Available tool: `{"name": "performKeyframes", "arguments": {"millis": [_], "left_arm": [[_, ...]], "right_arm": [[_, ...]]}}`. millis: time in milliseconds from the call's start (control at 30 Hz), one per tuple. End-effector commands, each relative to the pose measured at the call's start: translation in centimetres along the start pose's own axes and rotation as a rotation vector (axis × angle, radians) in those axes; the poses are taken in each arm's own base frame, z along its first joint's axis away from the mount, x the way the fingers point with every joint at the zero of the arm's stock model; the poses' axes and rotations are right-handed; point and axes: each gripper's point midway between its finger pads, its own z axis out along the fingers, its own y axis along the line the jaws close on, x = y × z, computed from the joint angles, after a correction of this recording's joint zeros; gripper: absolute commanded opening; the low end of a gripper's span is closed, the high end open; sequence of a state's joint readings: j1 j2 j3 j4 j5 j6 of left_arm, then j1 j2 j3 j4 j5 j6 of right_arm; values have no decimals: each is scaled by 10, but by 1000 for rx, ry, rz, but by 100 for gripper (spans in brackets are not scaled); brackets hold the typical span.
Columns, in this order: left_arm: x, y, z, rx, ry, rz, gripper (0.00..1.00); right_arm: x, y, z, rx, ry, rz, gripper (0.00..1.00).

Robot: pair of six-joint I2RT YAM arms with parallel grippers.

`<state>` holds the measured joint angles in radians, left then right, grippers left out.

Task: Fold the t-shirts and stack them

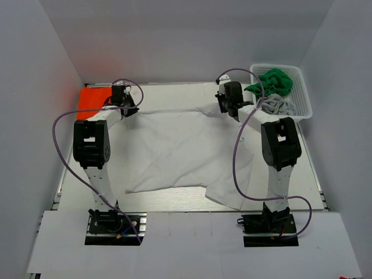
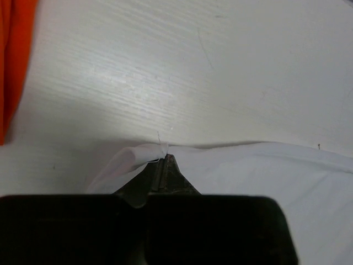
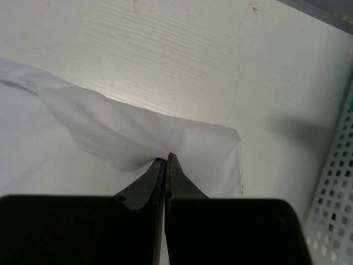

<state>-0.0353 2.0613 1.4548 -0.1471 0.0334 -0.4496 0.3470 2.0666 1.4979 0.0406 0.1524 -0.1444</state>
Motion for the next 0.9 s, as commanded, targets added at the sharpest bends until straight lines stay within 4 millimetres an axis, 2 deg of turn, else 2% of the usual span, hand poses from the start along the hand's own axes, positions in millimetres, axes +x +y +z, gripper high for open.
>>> {"name": "performKeyframes", "arguments": {"millis": [0, 33, 67, 100, 133, 167, 200, 233, 267, 333, 367, 400, 433, 467, 533, 567, 633, 667, 700, 733, 767, 800, 833, 867], "left_arm": [[-16, -12, -45, 22, -46, 17, 0], [-15, -8, -51, 6, -54, 17, 0], [-20, -9, -67, 4, -76, 17, 0], [-3, 1, -72, -23, -51, 2, 0], [1, 2, -79, -23, -50, -10, 0], [6, 4, -85, -24, -47, -30, 0], [13, 7, -98, -21, -53, -39, 0], [19, 9, -104, -22, -50, -50, 0], [35, 16, -108, -33, -30, -59, 0], [36, 15, -125, -21, -53, -68, 0], [49, 19, -128, -20, -31, -82, 0], [55, 19, -133, -9, -23, -97, 0], [60, 19, -137, 0, -16, -97, 0], [70, 23, -144, -3, -11, -126, 0], [78, 19, -153, 22, -12, -145, 0], [93, 23, -155, 24, 9, -154, 0], [96, 21, -168, 50, -15, -181, 0], [111, 26, -171, 39, 16, -176, 0], [116, 28, -174, 34, 24, -176, 0], [119, 29, -178, 33, 26, -185, 7], [133, 36, -181, 8, 66, -187, 20], [135, 39, -184, -7, 73, -187, 49], [143, 42, -187, -22, 95, -209, 59], [147, 47, -193, -59, 101, -212, 92]], "right_arm": [[-44, -11, -45, 20, -112, 15, 0], [-31, -12, -55, 28, -91, 15, 0], [-27, -12, -62, 27, -86, 15, 0], [-34, -6, -80, 9, -115, 14, 0], [-22, -5, -84, 2, -98, 15, 0], [-19, -4, -89, -11, -98, 21, 0], [-22, -2, -105, -15, -118, 28, 0], [-8, -2, -108, -17, -90, 37, 0], [-3, 1, -113, -23, -78, 45, 0], [12, -1, -130, 1, -57, 64, 0], [12, -3, -139, 15, -64, 92, 0], [25, -1, -141, 22, -40, 97, 0], [28, -3, -153, 28, -53, 103, 0], [32, 0, -157, 23, -52, 104, 0], [67, 8, -162, 12, 25, 113, 0], [65, 9, -170, 15, 7, 162, 0], [89, 20, -176, 0, 51, 199, 0], [95, 22, -179, 4, 63, 213, 0], [108, 26, -183, 0, 91, 226, 0], [121, 30, -184, 0, 117, 269, 0], [126, 32, -186, 1, 129, 287, 30], [134, 41, -192, -40, 143, 293, 72], [142, 46, -195, -57, 161, 301, 90], [144, 54, -204, -96, 170, 305, 90]]}}
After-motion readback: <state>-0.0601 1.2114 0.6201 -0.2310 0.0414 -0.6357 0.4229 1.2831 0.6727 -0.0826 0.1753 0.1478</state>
